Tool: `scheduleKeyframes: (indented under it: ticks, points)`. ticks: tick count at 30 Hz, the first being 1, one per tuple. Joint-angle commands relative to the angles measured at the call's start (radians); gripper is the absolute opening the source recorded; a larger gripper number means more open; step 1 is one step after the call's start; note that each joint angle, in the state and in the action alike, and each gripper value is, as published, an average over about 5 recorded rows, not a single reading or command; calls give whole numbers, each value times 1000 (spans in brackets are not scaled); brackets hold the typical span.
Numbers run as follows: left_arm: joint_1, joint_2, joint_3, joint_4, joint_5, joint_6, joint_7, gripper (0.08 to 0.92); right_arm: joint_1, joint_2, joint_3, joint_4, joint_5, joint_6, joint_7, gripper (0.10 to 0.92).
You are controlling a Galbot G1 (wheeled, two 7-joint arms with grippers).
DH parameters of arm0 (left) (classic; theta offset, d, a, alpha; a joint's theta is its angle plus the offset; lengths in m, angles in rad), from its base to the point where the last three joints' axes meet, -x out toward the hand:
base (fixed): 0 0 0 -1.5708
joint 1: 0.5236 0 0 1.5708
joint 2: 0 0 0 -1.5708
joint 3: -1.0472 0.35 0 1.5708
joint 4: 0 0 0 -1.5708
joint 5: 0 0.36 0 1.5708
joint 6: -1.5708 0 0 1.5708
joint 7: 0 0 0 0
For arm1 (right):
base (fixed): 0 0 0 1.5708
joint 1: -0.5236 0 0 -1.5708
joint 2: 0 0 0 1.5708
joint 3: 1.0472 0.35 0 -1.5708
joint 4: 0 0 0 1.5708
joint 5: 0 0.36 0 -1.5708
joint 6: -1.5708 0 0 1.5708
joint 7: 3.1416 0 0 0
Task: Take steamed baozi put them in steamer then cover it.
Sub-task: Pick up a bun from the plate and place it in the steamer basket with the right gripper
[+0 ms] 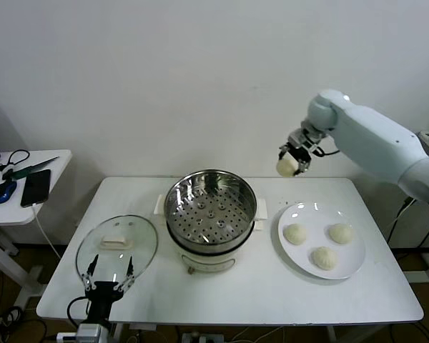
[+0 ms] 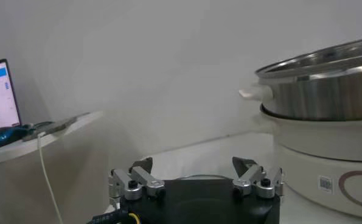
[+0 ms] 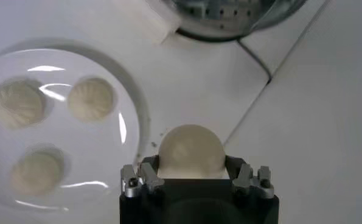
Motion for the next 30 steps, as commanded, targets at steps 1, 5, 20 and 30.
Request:
scheduleKeyframes:
  ticks: [1,5,20,30]
  points:
    - [3,0,1,-2,2,1,0,823,132,104,-92,118,-32,120,-16,712]
    - [13,2,0,-5,2,0,0,823,98,167,-79,166,-89,160,-3,712]
    - [31,1,1,-11,0,4,5,823,-126,321,-1,92,-437,281,66,718]
    - [48,25,-11,-6,-21,-5,3,823,-227,366,29,-32,-519,293,93,723]
